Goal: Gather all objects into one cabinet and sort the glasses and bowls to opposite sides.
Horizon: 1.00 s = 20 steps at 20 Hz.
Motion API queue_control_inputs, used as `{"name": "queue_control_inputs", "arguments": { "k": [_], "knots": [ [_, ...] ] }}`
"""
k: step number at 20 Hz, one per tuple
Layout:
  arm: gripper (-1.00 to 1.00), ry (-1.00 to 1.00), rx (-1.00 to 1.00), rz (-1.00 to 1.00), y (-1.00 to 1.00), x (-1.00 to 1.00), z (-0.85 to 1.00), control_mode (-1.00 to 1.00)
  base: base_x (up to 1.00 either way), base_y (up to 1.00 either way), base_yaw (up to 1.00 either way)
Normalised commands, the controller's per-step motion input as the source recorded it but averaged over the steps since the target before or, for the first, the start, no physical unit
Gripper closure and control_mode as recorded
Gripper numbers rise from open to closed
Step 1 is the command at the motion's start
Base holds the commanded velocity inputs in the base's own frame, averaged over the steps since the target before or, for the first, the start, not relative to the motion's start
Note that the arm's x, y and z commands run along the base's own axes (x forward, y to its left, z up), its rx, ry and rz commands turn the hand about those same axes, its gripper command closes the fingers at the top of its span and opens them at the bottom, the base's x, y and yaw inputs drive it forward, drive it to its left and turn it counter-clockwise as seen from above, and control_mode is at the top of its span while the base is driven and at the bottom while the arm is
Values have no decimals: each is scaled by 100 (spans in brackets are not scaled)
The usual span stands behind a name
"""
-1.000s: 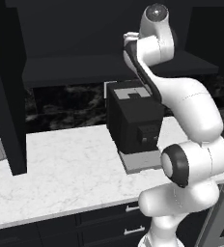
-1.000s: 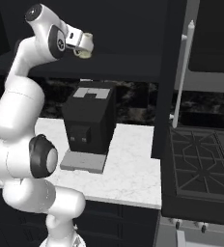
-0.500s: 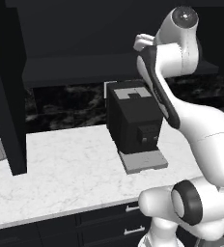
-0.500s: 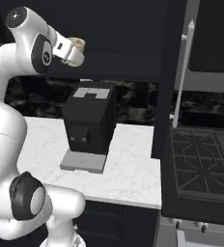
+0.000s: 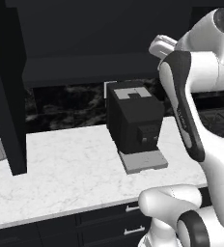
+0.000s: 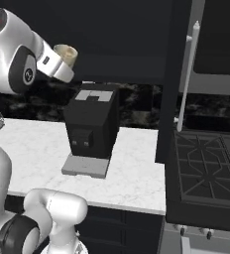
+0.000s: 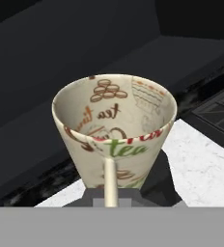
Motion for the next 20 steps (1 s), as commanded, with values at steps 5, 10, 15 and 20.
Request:
{"name": "queue_control_inputs", "arguments": {
  "k": [5, 10, 15, 20],
  "knots": [
    [100, 0, 5, 0, 0, -100, 2, -100, 0, 0, 0],
    [100, -3, 4, 0, -1, -100, 14, -100, 0, 0, 0],
    [100, 0, 4, 0, 0, -100, 10, -100, 0, 0, 0],
    [100, 0, 4, 1, -1, -98, 4, -100, 0, 0, 0]
  ]
}}
